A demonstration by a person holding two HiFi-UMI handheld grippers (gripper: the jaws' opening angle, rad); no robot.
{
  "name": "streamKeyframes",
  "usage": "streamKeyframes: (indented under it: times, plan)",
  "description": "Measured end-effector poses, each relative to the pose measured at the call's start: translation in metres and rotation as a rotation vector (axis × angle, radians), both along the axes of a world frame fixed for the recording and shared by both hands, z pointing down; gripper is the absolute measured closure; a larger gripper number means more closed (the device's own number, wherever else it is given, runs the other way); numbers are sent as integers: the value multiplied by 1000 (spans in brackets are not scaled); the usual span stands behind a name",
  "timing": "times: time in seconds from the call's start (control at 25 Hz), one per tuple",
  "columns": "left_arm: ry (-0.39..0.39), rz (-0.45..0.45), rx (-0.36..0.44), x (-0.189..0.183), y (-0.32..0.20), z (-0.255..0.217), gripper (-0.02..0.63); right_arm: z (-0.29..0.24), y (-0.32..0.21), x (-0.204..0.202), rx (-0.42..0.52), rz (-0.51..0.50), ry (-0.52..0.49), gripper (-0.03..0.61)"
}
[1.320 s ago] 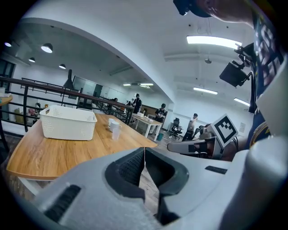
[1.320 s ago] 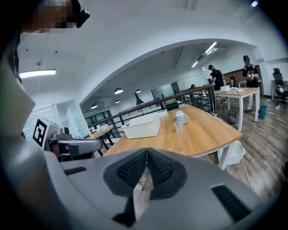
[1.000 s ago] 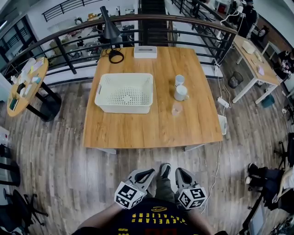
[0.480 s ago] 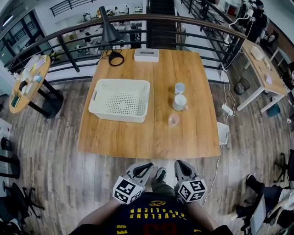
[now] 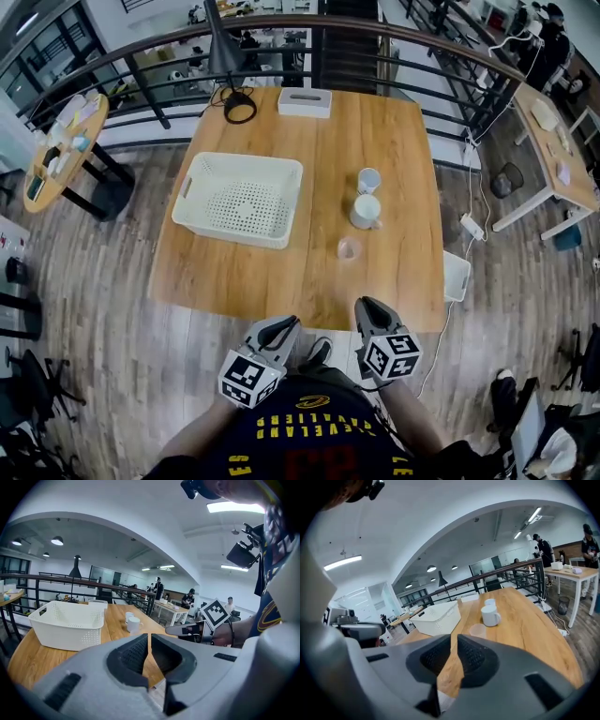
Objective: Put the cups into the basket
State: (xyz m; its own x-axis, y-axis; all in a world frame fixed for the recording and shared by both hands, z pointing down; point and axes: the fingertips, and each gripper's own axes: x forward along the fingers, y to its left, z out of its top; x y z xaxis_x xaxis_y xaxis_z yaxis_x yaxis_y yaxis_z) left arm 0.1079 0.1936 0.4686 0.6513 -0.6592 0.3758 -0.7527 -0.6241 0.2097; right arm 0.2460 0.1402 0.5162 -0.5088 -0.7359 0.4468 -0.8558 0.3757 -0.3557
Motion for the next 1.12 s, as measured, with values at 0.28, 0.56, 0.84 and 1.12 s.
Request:
streamKeyframes:
  times: [0.28,0.56,0.84,1.12]
  plan:
    - [-2,-61,-12,-20,-22,5,603,34,-39,4,-36,-35,108,449]
    - [2,-33,-26,-51,-56,14,601,73,-78,1,-75,-27,256,394]
    - [5,62,-49,-92,-100,23,601,120,-112,-11,-140,61,343,348]
    - [12,165,-115,-128,-125,39,601,157,-127,-9,-235,177,416,325]
